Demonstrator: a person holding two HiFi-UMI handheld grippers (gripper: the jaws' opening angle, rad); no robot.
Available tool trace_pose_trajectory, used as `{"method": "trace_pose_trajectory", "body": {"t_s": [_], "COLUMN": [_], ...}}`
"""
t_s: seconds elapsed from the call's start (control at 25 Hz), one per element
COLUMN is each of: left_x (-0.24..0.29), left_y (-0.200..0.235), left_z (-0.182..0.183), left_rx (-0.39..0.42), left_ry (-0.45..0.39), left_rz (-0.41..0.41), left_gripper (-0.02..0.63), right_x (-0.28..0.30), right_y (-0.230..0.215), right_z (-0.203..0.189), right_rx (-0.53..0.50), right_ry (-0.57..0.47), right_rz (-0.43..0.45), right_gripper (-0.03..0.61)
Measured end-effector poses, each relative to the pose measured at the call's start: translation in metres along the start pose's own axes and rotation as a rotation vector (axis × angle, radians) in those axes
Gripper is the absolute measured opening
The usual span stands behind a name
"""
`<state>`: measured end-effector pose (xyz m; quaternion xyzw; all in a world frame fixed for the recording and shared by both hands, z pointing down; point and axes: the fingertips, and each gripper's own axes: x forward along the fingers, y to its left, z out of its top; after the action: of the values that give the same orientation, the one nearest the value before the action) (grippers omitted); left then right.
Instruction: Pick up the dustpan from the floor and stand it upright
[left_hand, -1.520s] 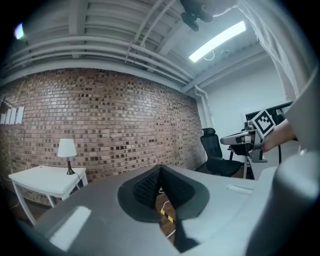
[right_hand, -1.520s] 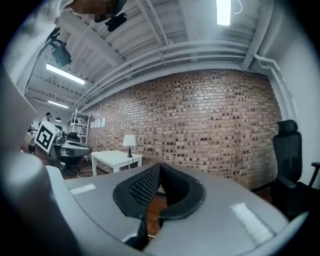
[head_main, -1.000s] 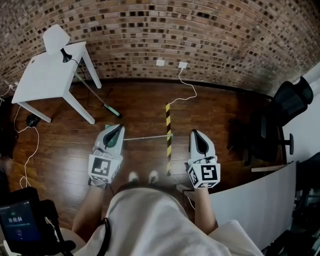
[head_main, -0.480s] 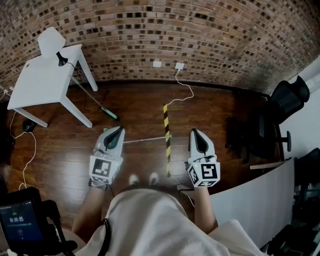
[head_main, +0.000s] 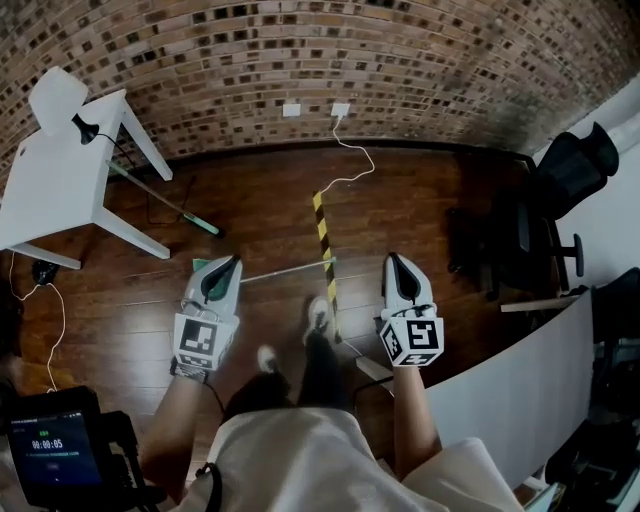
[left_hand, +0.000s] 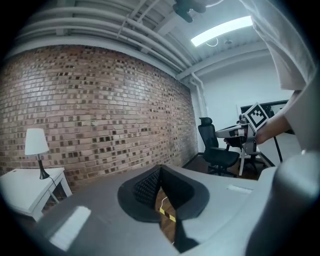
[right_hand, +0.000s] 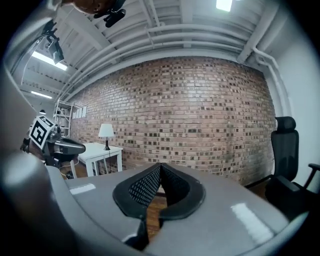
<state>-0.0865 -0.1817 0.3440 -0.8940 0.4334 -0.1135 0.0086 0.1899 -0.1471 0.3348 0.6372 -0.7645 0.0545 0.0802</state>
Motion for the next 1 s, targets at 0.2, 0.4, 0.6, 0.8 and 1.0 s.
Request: {"method": "trace_pose_trajectory", "body": {"t_s": [0.2,0.4,0.6,0.8,1.0], "left_x": [0.066,0.143,0.214,0.26,0.296], "left_y": [0.002,-0.013,-0.024,-0.043,-0.052], "left_z": [-0.033,-0.098,-0.169,-0.24,-0.324], "left_rx": [-0.002,0.02,-0.02,-0.081,-0.092], "left_ry": [0.058,0.147,0.204,0.237,0.243], "left_rz": [-0.031,-0.095,-0.125,-0.128,-0.172], "left_gripper": [0.0,0.002,0.002,0.002,0.002], "right_x": [0.048,0.11,0.166,0.193,0.219], "right_y": [-0.038,-0.079,-0.104,-0.115,-0.119], "right_z": [-0.06,-0.153,-0.247,-0.347,-0.457], "right_rx": [-0.013,-0.01,0.015,0.009,-0.009], "right_ry": [0.089,0.203,0.283,0.356,0.412], "right_rz": [-0.014,-0.011,0.032,0.059,0.064], "right_gripper": [0.02,0.038,0.061,0.08,0.1]}}
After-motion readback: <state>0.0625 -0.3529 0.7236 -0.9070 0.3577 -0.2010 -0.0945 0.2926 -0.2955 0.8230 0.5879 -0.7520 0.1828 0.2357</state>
